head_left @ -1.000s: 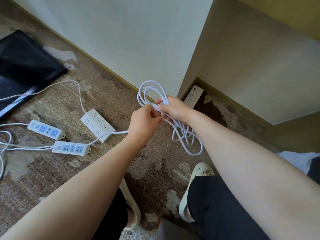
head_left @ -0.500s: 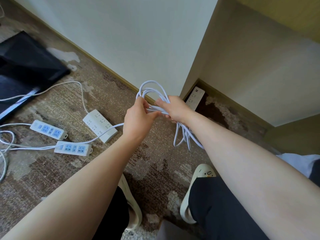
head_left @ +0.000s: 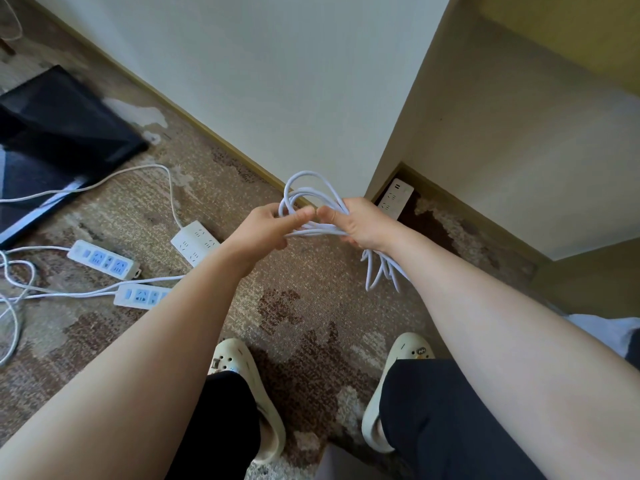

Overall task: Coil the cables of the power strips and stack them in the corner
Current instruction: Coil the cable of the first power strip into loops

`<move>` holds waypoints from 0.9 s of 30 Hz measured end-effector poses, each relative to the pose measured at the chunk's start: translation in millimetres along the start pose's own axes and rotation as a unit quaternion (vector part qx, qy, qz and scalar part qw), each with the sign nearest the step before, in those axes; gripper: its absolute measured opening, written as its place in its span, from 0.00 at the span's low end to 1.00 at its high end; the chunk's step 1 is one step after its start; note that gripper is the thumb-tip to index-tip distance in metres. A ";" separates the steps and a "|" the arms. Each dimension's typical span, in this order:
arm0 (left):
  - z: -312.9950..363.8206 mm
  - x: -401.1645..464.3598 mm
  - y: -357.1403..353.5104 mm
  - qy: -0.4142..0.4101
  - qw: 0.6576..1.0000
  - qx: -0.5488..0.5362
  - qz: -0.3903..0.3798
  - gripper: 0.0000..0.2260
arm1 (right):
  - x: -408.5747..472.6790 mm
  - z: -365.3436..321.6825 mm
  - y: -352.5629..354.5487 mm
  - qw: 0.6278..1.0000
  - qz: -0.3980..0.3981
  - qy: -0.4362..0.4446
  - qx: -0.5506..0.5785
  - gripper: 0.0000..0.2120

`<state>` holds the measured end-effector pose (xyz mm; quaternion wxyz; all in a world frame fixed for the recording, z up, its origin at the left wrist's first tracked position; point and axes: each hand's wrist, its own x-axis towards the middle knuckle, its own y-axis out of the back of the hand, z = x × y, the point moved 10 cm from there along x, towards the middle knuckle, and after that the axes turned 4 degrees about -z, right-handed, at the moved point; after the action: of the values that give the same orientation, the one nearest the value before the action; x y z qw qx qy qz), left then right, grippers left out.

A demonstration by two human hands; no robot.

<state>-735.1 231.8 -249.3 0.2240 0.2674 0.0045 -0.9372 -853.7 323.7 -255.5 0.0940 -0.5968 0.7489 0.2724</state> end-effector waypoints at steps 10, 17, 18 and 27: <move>2.0 -1.0 20.8 -0.005 0.991 0.018 0.132 0.13 | -3.4 -1.8 -11.1 0.990 -0.062 -0.026 -0.125 0.11; 6.0 -0.4 26.3 0.012 0.985 0.001 0.173 0.13 | -17.5 -11.3 11.6 0.969 0.140 -0.008 -0.204 0.06; 5.5 -0.2 27.4 0.017 0.984 -0.006 0.178 0.13 | -20.2 -16.7 10.9 0.962 0.155 0.015 -0.223 0.06; 2.2 0.8 29.9 0.013 0.982 -0.077 0.172 0.14 | -23.5 -22.6 4.3 0.949 0.151 0.086 -0.264 0.15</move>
<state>-724.2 204.3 -244.5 0.4015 0.2581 0.0340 -0.8781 -847.2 332.4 -224.5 -0.1739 -0.5011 0.7369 0.4191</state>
